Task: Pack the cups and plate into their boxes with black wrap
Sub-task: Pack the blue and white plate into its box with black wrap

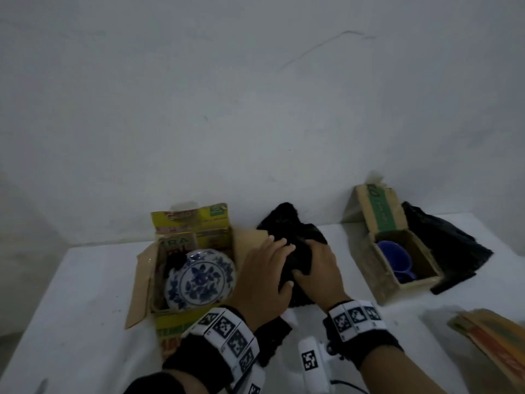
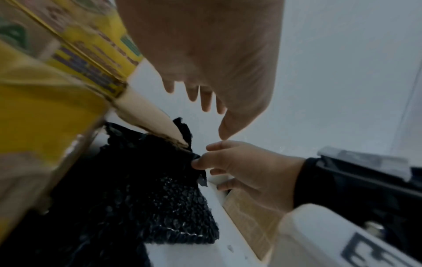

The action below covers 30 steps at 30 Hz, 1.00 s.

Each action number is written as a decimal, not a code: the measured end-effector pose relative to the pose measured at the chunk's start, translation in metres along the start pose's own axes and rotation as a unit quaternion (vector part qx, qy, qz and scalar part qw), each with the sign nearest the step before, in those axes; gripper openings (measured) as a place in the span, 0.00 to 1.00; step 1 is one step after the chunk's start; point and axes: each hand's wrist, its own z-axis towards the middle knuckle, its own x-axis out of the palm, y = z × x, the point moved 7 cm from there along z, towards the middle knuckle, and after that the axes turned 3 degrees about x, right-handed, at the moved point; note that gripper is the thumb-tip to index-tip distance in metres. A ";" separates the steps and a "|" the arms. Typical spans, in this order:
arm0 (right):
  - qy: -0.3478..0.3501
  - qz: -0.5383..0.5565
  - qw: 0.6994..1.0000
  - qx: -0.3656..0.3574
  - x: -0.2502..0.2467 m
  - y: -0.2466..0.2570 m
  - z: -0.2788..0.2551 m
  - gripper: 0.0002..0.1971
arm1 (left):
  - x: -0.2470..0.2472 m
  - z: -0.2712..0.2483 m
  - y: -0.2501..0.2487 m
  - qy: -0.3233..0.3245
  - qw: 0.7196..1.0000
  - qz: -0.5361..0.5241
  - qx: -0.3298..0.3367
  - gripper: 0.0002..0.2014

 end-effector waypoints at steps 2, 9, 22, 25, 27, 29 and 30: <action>0.031 -0.015 0.999 0.014 0.013 -0.010 0.003 0.34 | 0.013 0.018 -0.006 0.060 0.998 0.035 0.001 0.29; 0.072 -0.027 0.997 -0.024 0.021 -0.022 0.016 0.17 | 0.042 0.059 0.008 0.195 0.971 0.130 -0.051 0.34; 0.065 0.493 0.868 -0.008 -0.071 -0.002 0.022 0.08 | -0.010 0.087 -0.022 -0.121 0.989 -0.080 -0.032 0.09; 0.098 0.526 0.843 -0.058 -0.091 0.015 0.014 0.17 | -0.031 0.089 -0.034 -0.181 0.969 -0.166 -0.025 0.10; 0.119 0.523 0.840 -0.081 -0.101 0.026 0.005 0.20 | -0.043 0.088 -0.038 -0.205 0.949 -0.238 -0.032 0.09; 0.123 0.509 0.846 -0.102 -0.108 0.036 0.000 0.21 | -0.056 0.083 -0.038 -0.225 0.924 -0.308 -0.034 0.07; 0.114 0.499 0.852 -0.112 -0.110 0.041 -0.003 0.21 | -0.062 0.079 -0.039 -0.230 0.915 -0.330 -0.032 0.08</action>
